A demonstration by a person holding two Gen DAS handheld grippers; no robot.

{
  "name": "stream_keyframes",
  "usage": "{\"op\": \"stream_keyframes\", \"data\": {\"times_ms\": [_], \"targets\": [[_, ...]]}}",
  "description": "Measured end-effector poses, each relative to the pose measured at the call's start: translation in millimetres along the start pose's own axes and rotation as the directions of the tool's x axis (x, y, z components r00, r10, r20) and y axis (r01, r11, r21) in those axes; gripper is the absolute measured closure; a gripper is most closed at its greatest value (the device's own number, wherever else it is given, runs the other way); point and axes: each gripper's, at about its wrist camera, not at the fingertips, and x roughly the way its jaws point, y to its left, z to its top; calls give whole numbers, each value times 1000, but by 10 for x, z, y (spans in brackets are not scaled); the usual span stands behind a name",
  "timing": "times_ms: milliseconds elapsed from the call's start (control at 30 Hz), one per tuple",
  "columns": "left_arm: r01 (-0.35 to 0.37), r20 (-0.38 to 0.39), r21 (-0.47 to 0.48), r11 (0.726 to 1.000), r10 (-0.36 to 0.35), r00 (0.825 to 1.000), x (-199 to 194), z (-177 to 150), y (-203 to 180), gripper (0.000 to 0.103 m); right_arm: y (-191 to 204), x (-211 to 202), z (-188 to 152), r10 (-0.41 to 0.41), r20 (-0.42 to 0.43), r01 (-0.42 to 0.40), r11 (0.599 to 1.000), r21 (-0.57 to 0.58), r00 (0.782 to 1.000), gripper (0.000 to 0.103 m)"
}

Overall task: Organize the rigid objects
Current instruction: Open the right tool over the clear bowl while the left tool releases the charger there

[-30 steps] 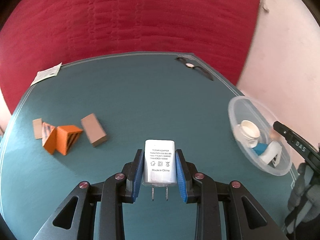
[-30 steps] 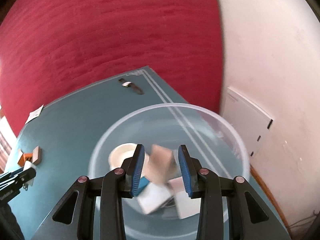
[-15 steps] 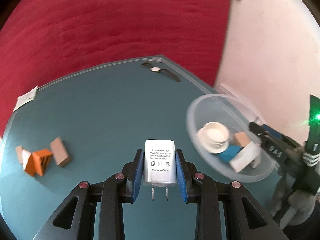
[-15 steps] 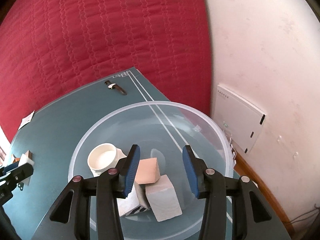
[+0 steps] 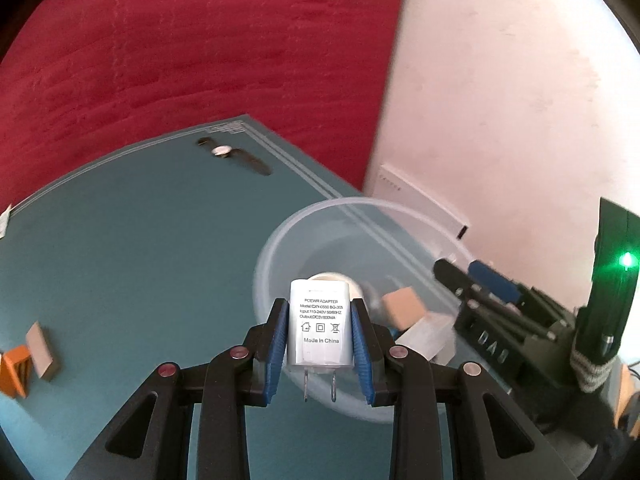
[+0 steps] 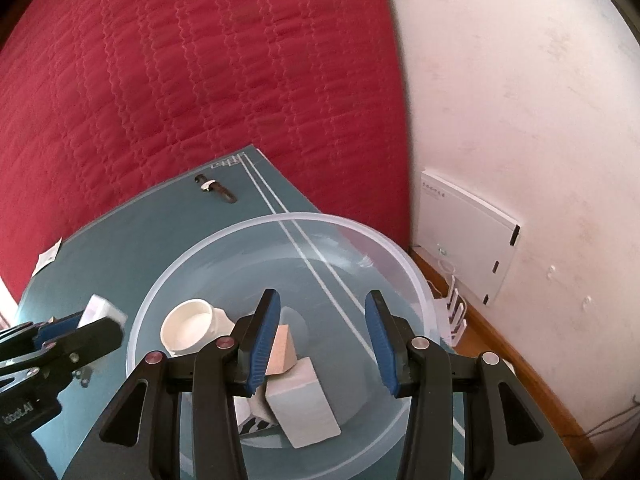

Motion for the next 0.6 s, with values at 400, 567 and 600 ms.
{"op": "stream_keyframes", "data": {"times_ms": [400, 567, 600], "targets": [[-10, 6, -85, 996, 10, 1000, 70, -49, 173, 26, -56, 1, 7, 5, 7, -5, 1000, 10, 1000, 57], [-38, -20, -109, 993, 36, 999, 37, -144, 247, 26, -32, -15, 10, 8, 8, -8, 1000, 0, 1000, 57], [-48, -22, -110, 993, 46, 999, 30, -163, 255, 26, -28, -28, 2, 7, 8, -7, 1000, 0, 1000, 57]]}}
